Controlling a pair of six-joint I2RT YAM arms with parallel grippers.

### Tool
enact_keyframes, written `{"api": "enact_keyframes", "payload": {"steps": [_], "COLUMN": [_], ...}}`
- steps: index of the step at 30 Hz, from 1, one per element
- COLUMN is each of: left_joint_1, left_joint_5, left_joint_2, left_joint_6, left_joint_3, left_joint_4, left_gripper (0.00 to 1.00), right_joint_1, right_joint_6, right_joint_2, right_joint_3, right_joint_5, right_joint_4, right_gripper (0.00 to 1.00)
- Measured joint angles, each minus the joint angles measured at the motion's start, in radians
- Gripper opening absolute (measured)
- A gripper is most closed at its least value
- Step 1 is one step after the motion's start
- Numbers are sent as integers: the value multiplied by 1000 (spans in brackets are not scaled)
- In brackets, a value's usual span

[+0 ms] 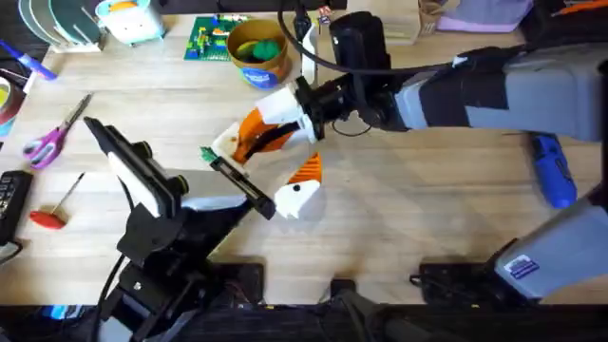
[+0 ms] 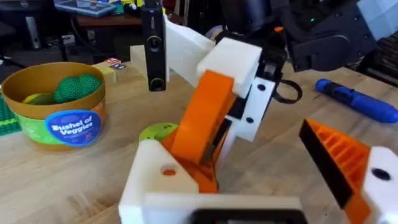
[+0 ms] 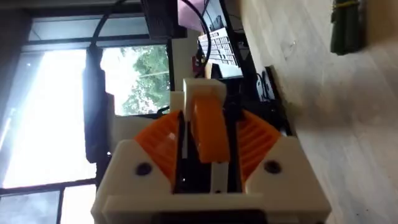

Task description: Pick up the gripper from the table and insert it into the empty holder that is missing its gripper. Then pick up a screw, insert it into the mounting hole, and use the screwdriver to tighten it. Finally, clean up the table by picking up the vegetable and placing it into the bucket.

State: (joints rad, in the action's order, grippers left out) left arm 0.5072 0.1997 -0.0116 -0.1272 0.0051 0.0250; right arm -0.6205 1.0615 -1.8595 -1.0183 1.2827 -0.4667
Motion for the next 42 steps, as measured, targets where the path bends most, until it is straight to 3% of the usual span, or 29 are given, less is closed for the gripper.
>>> {"api": "enact_keyframes", "payload": {"steps": [14,28,29,33,42], "left_joint_1": [0,0,0,0,0], "left_joint_5": [14,15,15,16,17], "left_joint_2": [0,0,0,0,0], "left_joint_6": [4,6,6,4,3], "left_joint_3": [0,0,0,0,0], "left_joint_4": [0,1,2,16,13], "left_gripper": [993,993,993,993,993], "right_joint_1": [62,65,65,66,66], "right_joint_6": [-17,-75,-76,-79,-73], "right_joint_2": [0,0,0,0,0], "right_joint_3": [0,0,0,0,0], "right_joint_5": [27,32,32,47,46], "right_joint_4": [8,121,121,115,116], "right_gripper": [491,438,419,40,12]}}
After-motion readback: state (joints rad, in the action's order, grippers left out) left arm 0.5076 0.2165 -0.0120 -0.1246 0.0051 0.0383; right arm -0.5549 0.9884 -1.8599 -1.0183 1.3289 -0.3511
